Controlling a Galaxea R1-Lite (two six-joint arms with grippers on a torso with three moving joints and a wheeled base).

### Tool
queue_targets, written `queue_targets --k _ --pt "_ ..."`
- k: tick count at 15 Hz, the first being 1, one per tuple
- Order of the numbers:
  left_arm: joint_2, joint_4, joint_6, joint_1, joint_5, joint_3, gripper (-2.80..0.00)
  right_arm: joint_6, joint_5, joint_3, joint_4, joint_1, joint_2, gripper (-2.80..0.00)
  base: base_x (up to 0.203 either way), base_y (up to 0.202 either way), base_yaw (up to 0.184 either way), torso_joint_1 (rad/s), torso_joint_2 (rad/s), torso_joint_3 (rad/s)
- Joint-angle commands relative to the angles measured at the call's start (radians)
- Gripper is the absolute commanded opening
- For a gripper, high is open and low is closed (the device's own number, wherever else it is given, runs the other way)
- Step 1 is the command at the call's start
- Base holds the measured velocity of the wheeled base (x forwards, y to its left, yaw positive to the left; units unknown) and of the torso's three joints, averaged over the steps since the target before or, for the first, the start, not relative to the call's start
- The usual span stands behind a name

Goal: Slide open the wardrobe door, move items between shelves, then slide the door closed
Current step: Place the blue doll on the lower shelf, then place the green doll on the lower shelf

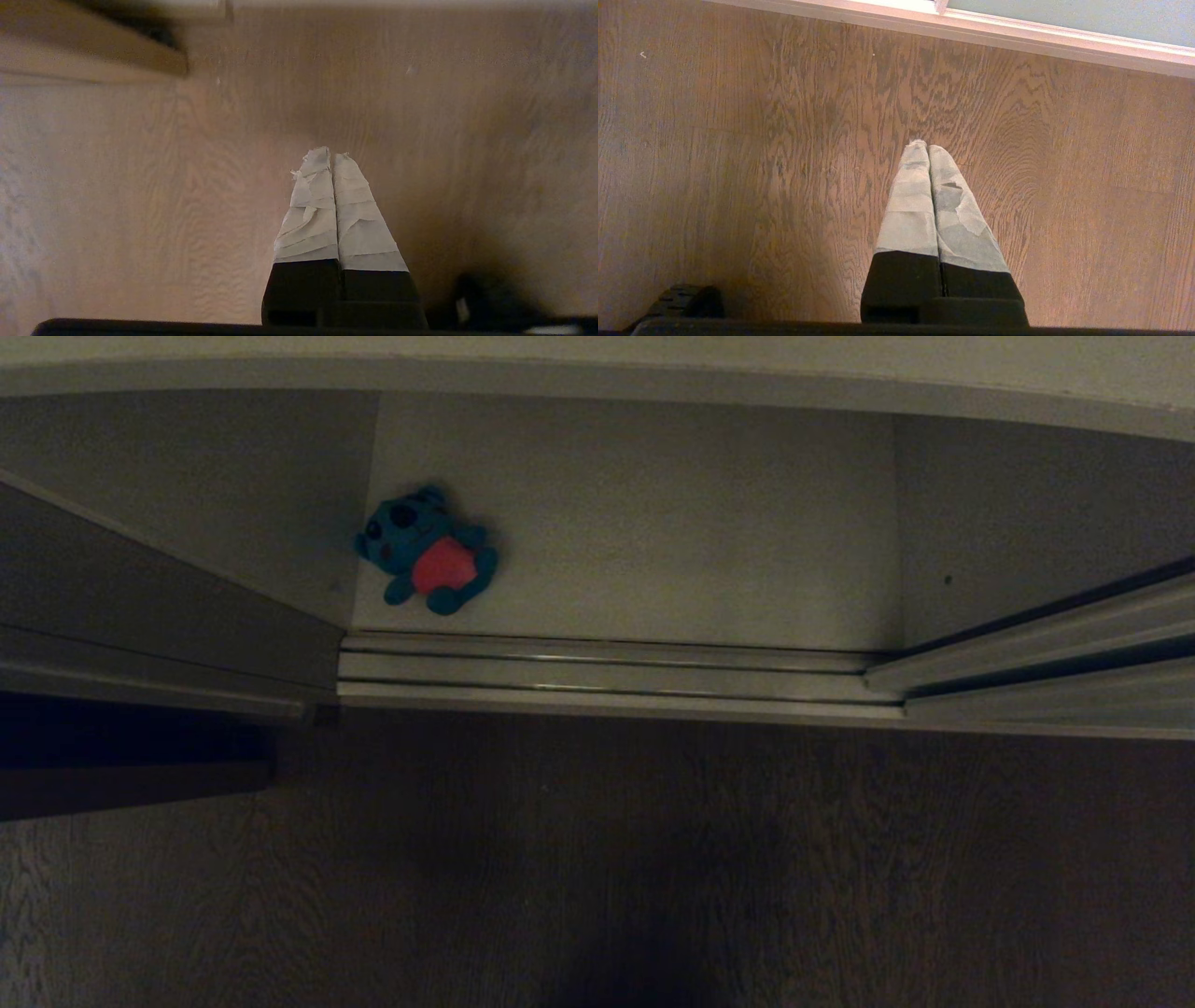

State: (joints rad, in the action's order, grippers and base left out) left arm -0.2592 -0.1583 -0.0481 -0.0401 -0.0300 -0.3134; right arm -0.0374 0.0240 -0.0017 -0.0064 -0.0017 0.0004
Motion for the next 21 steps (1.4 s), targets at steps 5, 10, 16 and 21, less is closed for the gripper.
queue_targets --k 5,10,16,21 --pt "0.259 0.105 -0.084 0.034 0.059 0.260 -2.80 -0.001 0.001 0.000 -0.001 0.000 -0.002 -2.80 0.000 0.000 0.000 0.000 0.00 0.000" --pt "0.259 0.136 -0.046 0.034 -0.006 0.307 -2.80 -0.001 0.001 0.000 0.000 0.000 -0.002 -2.80 0.000 0.000 0.000 0.002 0.00 0.077" --pt "0.259 0.158 -0.021 0.034 -0.008 0.312 -2.80 -0.001 0.001 0.000 0.000 0.000 -0.003 -2.80 0.000 0.000 0.000 0.002 0.00 0.192" --pt "0.259 0.158 -0.024 0.034 -0.008 0.313 -2.80 -0.001 0.001 0.000 -0.001 0.000 -0.002 -2.80 0.000 0.000 0.000 0.003 0.00 0.202"
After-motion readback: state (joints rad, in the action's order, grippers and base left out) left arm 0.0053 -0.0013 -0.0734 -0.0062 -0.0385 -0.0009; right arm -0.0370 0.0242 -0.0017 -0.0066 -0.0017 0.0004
